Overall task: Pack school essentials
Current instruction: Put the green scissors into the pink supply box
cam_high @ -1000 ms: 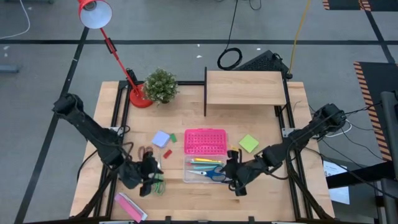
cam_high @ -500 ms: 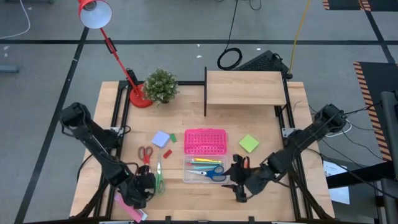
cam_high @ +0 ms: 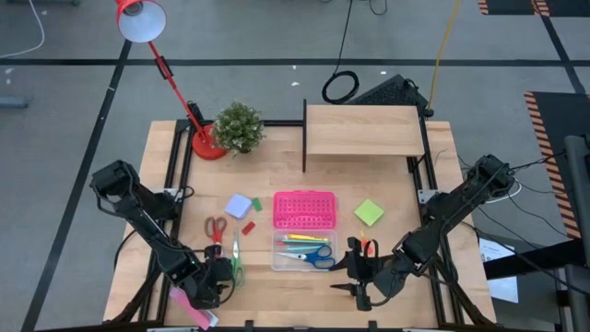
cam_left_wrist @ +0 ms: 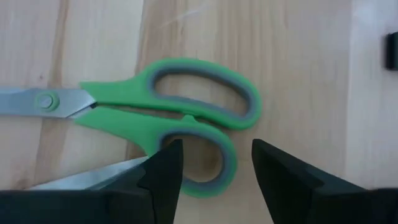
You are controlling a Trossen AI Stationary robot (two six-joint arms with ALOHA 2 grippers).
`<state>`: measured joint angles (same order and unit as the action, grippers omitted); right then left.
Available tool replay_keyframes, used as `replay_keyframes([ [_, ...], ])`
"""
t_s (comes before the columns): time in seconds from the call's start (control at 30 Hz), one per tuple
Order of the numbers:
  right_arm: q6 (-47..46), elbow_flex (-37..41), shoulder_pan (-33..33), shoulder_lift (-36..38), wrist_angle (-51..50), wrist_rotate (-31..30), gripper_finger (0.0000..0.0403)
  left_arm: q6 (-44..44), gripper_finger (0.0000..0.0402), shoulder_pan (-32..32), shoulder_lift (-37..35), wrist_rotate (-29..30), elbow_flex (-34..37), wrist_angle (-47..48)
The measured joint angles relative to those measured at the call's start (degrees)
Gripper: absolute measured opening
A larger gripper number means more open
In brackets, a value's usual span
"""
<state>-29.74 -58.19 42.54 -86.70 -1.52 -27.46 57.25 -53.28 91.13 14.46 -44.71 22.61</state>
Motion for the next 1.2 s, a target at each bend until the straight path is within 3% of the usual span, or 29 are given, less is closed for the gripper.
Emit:
replay_keyframes([
  [0.37, 0.9, 0.0, 0.3, -0.3, -0.2, 0.2, 0.0196, 0.0, 0.0142, -0.3, 0.6, -1.0, 0.0, 1.2],
  [0.73, 0.9, 0.0, 0.4, -0.3, 0.0, 0.4, 0.0196, -3.9, 0.0149, -2.1, 5.2, 1.1, -0.3, 1.1],
  [1.07, 0.6, 0.0, 0.7, -0.3, 0.0, 0.3, 0.0196, -8.3, 0.0022, -3.8, 4.4, 3.3, -0.1, 0.8],
  [1.2, 0.6, 0.0, 0.7, -0.2, 0.0, 0.3, 0.0196, -11.4, 0.0021, -3.8, 2.2, 4.2, 0.2, 2.5],
])
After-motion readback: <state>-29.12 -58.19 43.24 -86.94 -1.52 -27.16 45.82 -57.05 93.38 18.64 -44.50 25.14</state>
